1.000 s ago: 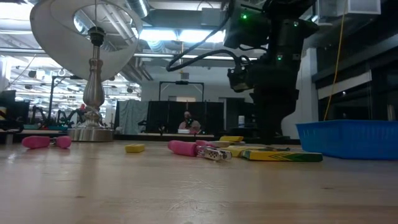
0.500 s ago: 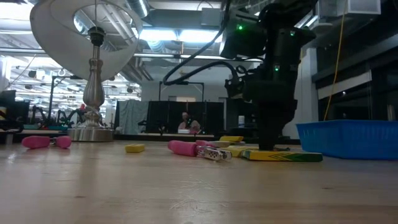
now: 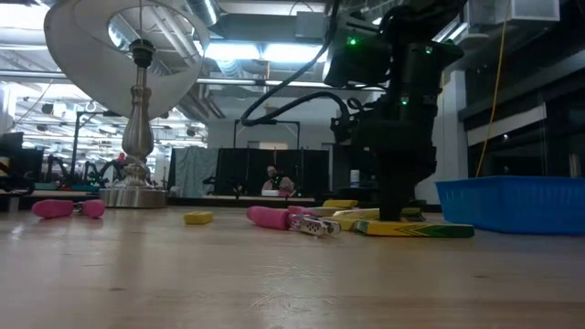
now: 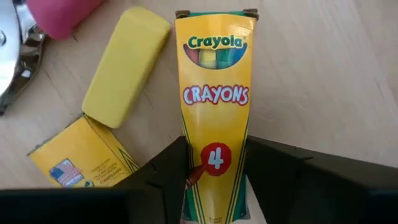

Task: Pick & Place School Supplies
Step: Put the middle box of crayons into the orange bin, then put the bottom box of crayons into the orange bin, then put the box of crayons into the orange bin

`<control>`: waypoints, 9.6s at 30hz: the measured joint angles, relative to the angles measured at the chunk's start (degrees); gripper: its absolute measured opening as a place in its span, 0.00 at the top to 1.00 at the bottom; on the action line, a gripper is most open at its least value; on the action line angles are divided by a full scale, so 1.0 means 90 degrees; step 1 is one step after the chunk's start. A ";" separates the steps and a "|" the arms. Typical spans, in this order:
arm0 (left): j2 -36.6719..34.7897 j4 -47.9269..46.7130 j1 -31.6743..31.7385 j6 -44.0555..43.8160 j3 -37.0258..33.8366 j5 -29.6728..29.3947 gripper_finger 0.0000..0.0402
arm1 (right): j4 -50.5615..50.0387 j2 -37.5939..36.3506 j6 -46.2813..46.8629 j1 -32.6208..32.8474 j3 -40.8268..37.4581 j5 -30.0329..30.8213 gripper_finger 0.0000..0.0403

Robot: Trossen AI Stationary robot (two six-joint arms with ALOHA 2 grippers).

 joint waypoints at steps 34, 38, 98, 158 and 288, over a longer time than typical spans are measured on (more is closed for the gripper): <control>0.0085 -0.2002 -0.0607 -0.1498 -0.0002 -0.0638 0.81 | -0.4282 -0.1402 0.2633 0.3361 0.1843 -0.0789 0.61; 0.0085 -0.2016 -0.0607 -0.1464 -0.0002 -0.0634 0.81 | -0.5027 -0.1549 0.3416 0.4081 0.1843 -0.0660 0.61; 0.0085 -0.1926 -0.0543 -0.1513 -0.0002 -0.0967 0.81 | -0.2594 -0.2924 0.8431 0.5055 -0.0295 0.2144 0.40; 0.0685 -0.1889 -0.0719 -0.2246 -0.0005 -0.0950 0.81 | 0.0814 -0.0410 -0.2104 0.1065 -0.0711 -0.0114 0.41; 0.0627 0.0057 0.2371 -0.0378 -0.2109 0.2618 0.47 | -0.0251 -0.4395 0.2894 0.2535 -0.0763 0.2824 0.42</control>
